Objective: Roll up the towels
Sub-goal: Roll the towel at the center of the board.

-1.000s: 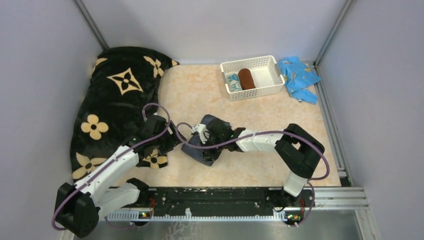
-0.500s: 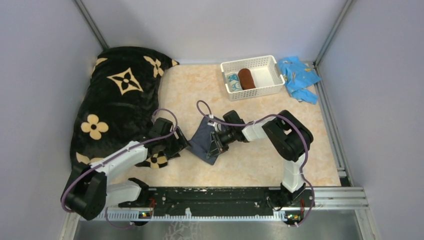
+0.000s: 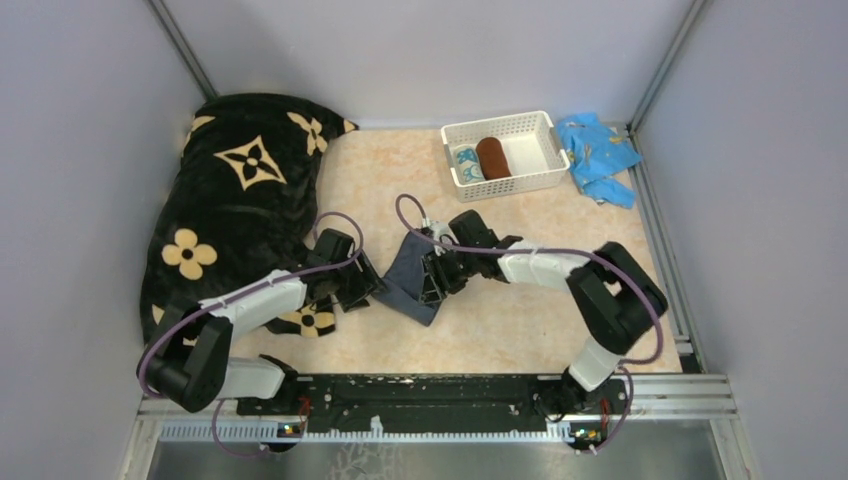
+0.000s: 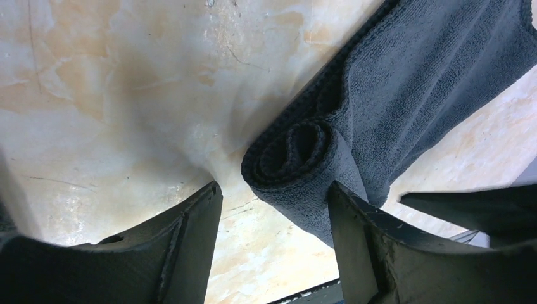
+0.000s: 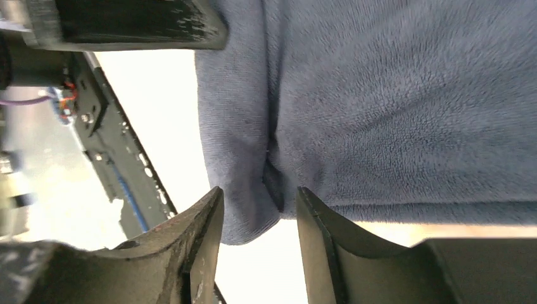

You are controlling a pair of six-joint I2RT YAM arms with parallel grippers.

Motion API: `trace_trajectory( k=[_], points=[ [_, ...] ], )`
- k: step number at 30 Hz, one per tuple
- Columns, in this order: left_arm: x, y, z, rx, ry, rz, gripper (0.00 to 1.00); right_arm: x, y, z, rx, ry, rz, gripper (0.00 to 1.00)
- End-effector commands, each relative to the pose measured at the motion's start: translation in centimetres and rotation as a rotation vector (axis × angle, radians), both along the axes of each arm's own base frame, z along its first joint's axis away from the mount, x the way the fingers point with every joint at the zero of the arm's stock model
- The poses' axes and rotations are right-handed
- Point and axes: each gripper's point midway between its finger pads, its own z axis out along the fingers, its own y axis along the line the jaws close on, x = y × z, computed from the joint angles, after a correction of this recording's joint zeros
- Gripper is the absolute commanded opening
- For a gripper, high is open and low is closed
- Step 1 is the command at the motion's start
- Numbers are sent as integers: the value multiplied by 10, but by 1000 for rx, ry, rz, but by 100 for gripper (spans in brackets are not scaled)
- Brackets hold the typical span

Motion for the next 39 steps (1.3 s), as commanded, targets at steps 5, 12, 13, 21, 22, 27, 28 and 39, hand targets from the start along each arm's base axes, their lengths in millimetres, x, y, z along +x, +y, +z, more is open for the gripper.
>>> trace_trajectory(
  k=[5, 12, 13, 21, 22, 27, 28, 39],
  points=[
    [-11, 20, -22, 99, 60, 39, 68, 7, 8, 59, -190, -624, 47, 55],
    [-11, 19, -24, 101, 72, 34, 68, -16, 29, 57, -285, -852, 155, 57],
    [-11, 19, -25, 102, 73, 33, 68, -18, 31, 54, -296, -867, 166, 57],
    [-12, 19, -26, 104, 77, 31, 68, -18, 27, 9, -445, -894, 218, 57],
    [-12, 19, -26, 105, 77, 30, 68, -16, 24, 3, -472, -896, 215, 57],
    [-9, 19, -28, 115, 76, 22, 68, -11, 6, -37, -636, -869, 245, 56],
    [-9, 20, -29, 119, 77, 21, 68, -11, 3, -42, -649, -862, 251, 55],
    [-3, 24, 2, 122, -3, 32, 77, -78, 30, -39, -376, -531, 433, 26]
  ],
)
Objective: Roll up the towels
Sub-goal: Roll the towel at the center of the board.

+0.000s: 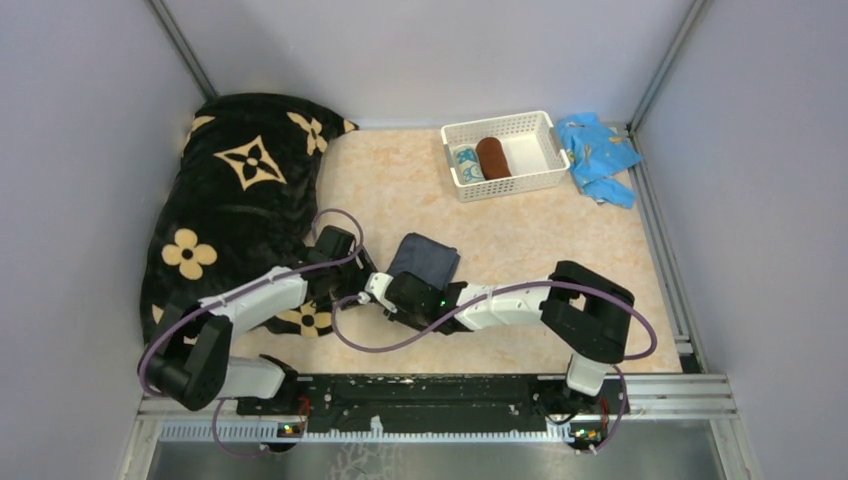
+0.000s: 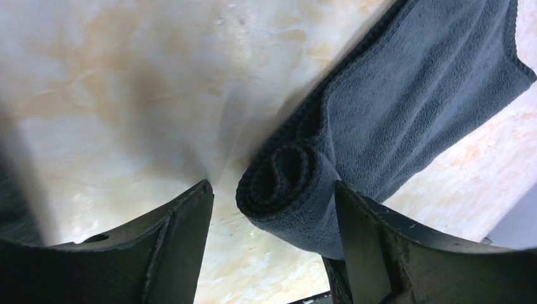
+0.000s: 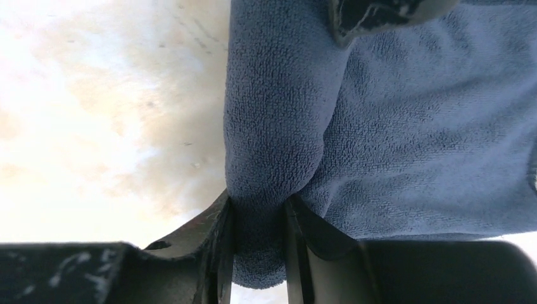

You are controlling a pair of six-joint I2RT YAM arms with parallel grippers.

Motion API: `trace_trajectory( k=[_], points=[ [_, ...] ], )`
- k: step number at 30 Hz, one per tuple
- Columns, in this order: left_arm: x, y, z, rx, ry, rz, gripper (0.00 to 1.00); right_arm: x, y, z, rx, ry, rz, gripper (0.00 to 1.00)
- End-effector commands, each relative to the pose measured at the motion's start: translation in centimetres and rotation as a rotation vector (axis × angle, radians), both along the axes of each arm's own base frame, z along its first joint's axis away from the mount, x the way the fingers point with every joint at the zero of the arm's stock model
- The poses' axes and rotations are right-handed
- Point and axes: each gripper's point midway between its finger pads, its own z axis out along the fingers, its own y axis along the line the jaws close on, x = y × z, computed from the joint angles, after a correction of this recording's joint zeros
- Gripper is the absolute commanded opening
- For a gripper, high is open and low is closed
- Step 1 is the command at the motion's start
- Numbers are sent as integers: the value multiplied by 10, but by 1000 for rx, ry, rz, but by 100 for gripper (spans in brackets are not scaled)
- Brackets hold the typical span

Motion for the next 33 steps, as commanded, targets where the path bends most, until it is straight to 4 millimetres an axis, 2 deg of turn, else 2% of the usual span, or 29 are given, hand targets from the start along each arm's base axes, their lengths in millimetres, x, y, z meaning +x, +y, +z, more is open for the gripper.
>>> trace_trajectory(
  k=[1, 3, 9, 13, 18, 22, 26, 29, 33],
  points=[
    [-13, 27, 5, 105, -4, 23, 78, -65, 7, -11, 52, 377, 117, 23],
    [-15, 31, 15, 108, -24, 33, 79, -67, 9, -8, 94, 482, 92, 20],
    [-26, 33, 34, 67, -51, 37, 80, -57, 8, -3, 237, 765, -20, 19],
    [-34, 28, 34, 18, -42, 34, 80, -42, 3, -5, 319, 956, -112, 19],
    [-33, 10, 29, -81, -43, 6, 80, -25, -4, -11, 391, 1124, -198, 21],
    [-21, 6, 22, -67, -49, 10, 80, -8, -10, -17, 391, 1139, -255, 22],
    [-11, 5, 9, -38, -36, 15, 78, 4, -12, -15, 372, 1075, -279, 27],
    [-11, 8, -4, 2, 8, 19, 73, 12, -13, 0, 384, 981, -241, 31],
    [-19, 17, -19, 44, 53, 45, 71, 32, -23, 33, 376, 715, -219, 43]
  ],
)
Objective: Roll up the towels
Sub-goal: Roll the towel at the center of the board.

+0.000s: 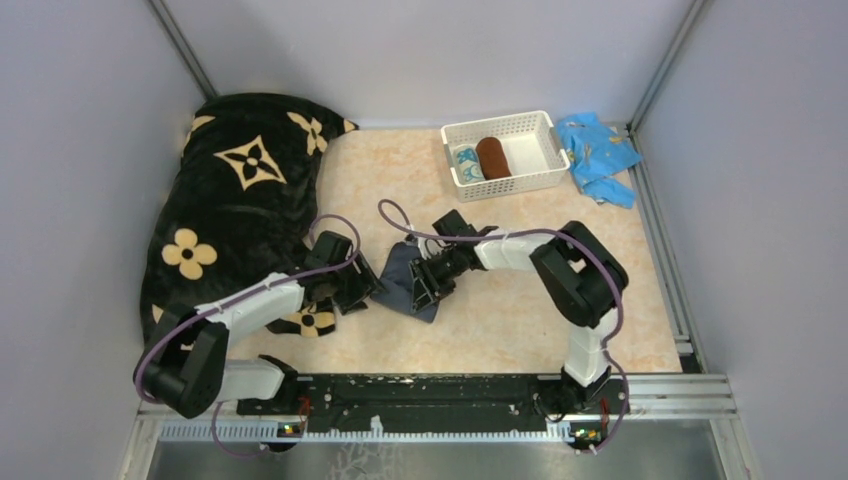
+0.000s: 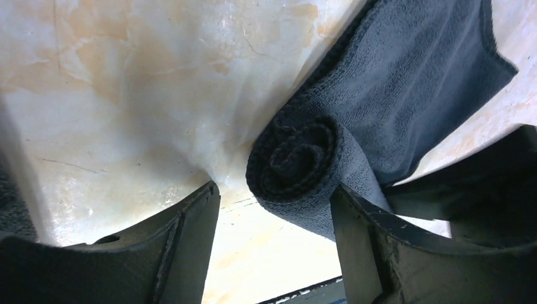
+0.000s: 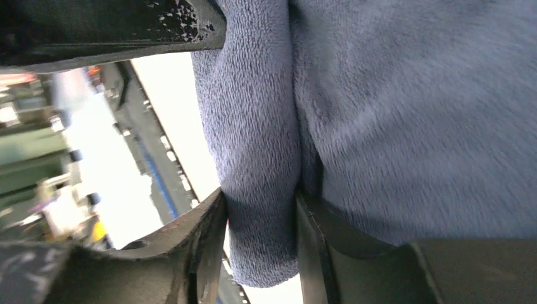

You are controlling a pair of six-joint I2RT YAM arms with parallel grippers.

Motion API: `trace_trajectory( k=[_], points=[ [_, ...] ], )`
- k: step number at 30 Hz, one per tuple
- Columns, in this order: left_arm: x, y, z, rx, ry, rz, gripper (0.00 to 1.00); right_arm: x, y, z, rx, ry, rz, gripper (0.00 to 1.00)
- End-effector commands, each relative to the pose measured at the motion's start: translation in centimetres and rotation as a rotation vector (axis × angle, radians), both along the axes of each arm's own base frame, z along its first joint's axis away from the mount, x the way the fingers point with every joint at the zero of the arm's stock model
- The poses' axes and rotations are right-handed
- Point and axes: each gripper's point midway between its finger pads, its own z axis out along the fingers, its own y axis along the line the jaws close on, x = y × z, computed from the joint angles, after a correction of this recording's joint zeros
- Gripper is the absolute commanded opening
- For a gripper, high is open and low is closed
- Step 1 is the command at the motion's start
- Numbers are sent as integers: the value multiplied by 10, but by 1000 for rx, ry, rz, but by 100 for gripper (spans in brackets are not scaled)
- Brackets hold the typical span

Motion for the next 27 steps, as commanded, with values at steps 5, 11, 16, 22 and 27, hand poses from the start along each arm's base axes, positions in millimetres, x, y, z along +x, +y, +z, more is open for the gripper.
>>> trace_trajectory(
  k=[5, 11, 16, 22, 27],
  points=[
    [-14, 23, -23, 88, 53, 72, 70, 41, -19, 66, -146, -678, -49, 54],
    [-19, 27, -25, 103, 70, 85, 70, 15, -1, 75, -163, -955, 67, 56],
    [-20, 29, -27, 112, 76, 88, 70, -4, 6, 60, -215, -1078, 175, 55],
    [-21, 28, -30, 115, 87, 84, 70, -4, 4, 30, -333, -1141, 249, 55],
    [-20, 29, -31, 117, 82, 81, 70, 5, -5, -7, -463, -1159, 289, 56]
  ],
)
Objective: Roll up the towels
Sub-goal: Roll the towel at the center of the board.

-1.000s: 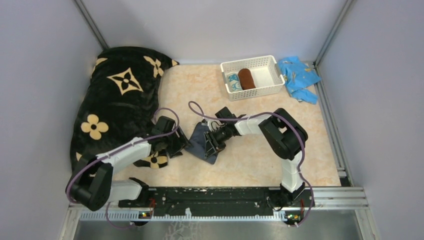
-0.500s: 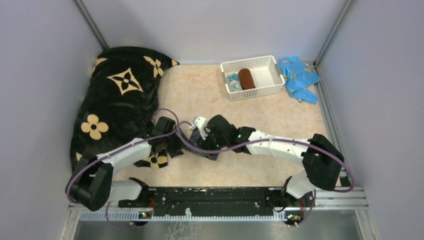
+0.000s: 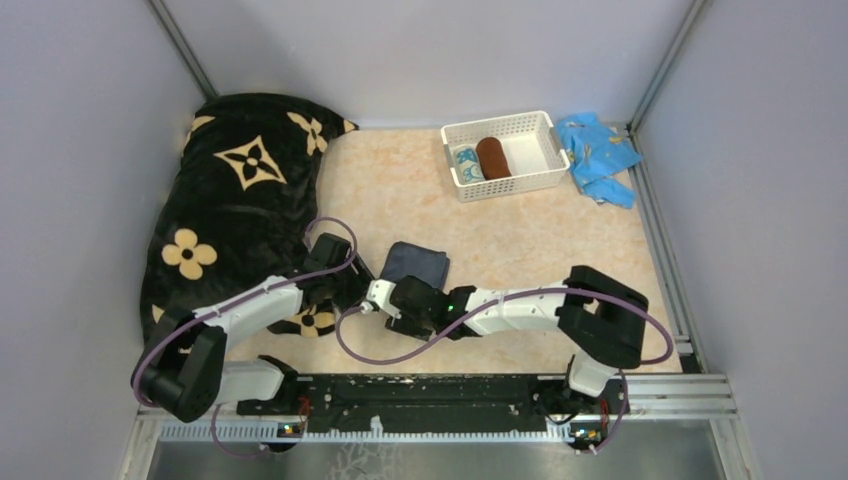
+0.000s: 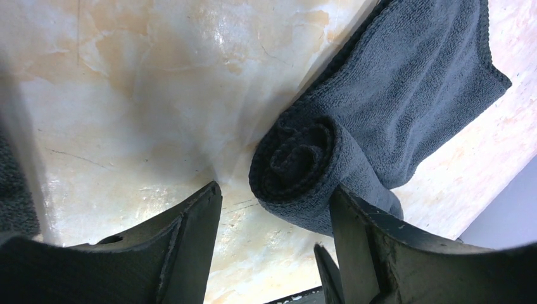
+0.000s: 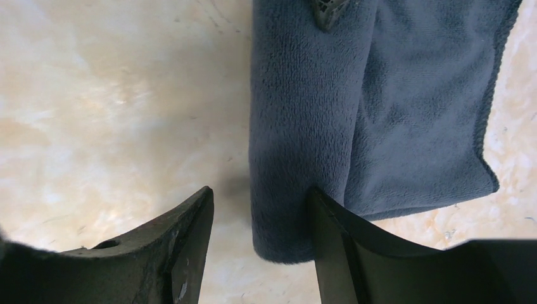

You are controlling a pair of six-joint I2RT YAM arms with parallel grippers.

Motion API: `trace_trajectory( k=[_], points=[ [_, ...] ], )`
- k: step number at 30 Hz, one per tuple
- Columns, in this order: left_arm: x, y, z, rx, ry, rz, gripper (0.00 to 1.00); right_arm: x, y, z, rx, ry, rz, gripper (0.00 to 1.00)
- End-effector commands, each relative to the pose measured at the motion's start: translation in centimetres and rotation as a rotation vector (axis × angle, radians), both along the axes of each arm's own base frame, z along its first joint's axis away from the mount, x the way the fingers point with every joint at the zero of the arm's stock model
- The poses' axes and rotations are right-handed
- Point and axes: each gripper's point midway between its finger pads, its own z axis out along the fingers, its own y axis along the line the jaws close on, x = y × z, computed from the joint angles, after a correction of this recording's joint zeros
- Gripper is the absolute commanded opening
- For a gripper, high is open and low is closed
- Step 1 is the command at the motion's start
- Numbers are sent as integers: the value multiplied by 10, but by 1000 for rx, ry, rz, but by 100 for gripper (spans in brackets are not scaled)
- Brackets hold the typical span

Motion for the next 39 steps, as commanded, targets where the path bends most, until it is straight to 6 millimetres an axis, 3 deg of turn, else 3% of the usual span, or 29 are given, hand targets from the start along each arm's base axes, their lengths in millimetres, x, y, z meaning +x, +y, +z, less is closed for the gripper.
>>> trace_trajectory(
  k=[1, 7, 10, 14, 20, 27, 33, 39],
  points=[
    [-21, 26, -30, 125, 87, 20, 70, 19, -5, -20, -92, -102, -35, 56],
    [-18, 26, -32, 142, 88, 3, 70, 24, -9, -36, -150, -113, -35, 54],
    [-13, 25, -30, 151, 78, -8, 70, 20, -14, -46, -189, -72, -32, 45],
    [-7, 26, -19, 165, 53, -25, 72, -4, -12, -58, -210, 83, 7, 31],
    [-3, 28, 19, 131, -60, -16, 79, -45, 3, -38, -121, 469, 33, 15],
    [-13, 38, 49, 113, -118, 13, 81, -35, 16, -29, -4, 814, -100, 14],
    [-32, 34, 40, 48, -68, 21, 81, -21, 25, -23, 147, 1113, -195, 14],
    [-33, 28, 33, -2, -72, 32, 81, 1, 16, -34, 161, 1158, -302, 15]
  ],
)
